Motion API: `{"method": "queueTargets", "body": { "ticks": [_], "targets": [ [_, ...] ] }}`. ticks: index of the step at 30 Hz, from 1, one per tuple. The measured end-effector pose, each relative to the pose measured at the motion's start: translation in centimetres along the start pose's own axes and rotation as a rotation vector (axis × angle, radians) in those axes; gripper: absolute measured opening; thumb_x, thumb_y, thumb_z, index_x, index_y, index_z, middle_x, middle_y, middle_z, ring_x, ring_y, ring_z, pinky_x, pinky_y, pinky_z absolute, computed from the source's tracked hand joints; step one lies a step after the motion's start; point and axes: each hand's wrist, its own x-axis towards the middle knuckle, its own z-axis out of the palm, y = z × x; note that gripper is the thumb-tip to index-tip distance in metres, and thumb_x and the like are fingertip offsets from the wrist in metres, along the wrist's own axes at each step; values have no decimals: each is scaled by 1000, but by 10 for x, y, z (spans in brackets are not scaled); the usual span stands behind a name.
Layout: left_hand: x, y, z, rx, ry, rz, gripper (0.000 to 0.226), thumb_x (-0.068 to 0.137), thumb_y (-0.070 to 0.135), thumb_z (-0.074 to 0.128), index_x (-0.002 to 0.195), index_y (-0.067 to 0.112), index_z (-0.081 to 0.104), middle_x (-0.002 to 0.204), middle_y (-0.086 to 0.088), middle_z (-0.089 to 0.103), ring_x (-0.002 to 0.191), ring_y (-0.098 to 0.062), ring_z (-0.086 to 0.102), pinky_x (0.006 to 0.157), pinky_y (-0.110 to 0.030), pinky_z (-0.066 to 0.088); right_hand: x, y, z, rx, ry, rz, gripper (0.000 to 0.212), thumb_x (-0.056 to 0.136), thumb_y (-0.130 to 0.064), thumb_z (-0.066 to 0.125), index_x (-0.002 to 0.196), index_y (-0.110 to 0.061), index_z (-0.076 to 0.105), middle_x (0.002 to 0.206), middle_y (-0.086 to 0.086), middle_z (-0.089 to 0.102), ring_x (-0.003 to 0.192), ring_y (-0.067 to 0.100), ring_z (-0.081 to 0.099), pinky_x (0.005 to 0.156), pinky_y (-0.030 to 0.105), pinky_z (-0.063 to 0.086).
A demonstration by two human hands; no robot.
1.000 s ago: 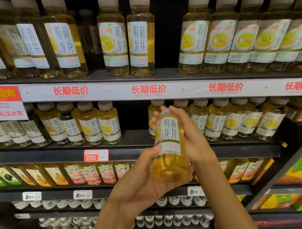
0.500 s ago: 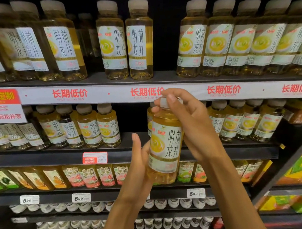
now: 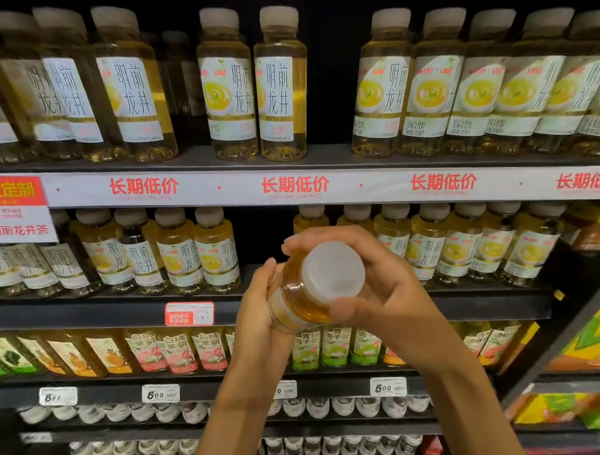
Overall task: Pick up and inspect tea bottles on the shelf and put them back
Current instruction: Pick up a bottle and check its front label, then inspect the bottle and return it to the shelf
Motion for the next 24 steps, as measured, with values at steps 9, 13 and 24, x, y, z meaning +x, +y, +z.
{"method": "queueTargets", "body": {
  "ticks": [9, 13, 24],
  "targets": [
    [-10, -5, 0, 306, -122, 32, 39, 100, 46, 32, 116, 35, 66, 120, -1, 68, 114, -17, 62, 89, -27, 53, 15, 1, -3, 148, 164, 5, 52, 74, -44, 68, 115, -14, 58, 106, 5, 70, 106, 24, 63, 90, 36, 50],
    [-16, -1, 0, 275, -58, -96, 53, 83, 68, 44, 112, 31, 70, 105, -6, 73, 95, -20, 70, 77, -34, 56, 26, 2, -10, 214, 280, 111, 52, 81, -41, 64, 119, -7, 58, 109, 11, 71, 103, 19, 67, 90, 31, 53],
    [-28, -4, 14, 295, 44, -47, 42, 84, 60, 39, 94, 38, 73, 99, 2, 74, 91, -11, 70, 78, -31, 56, 35, 4, -13, 256, 236, 103, 20, 88, -30, 59, 93, -13, 66, 83, 5, 71, 81, 19, 67, 76, 29, 54]
  ]
}}
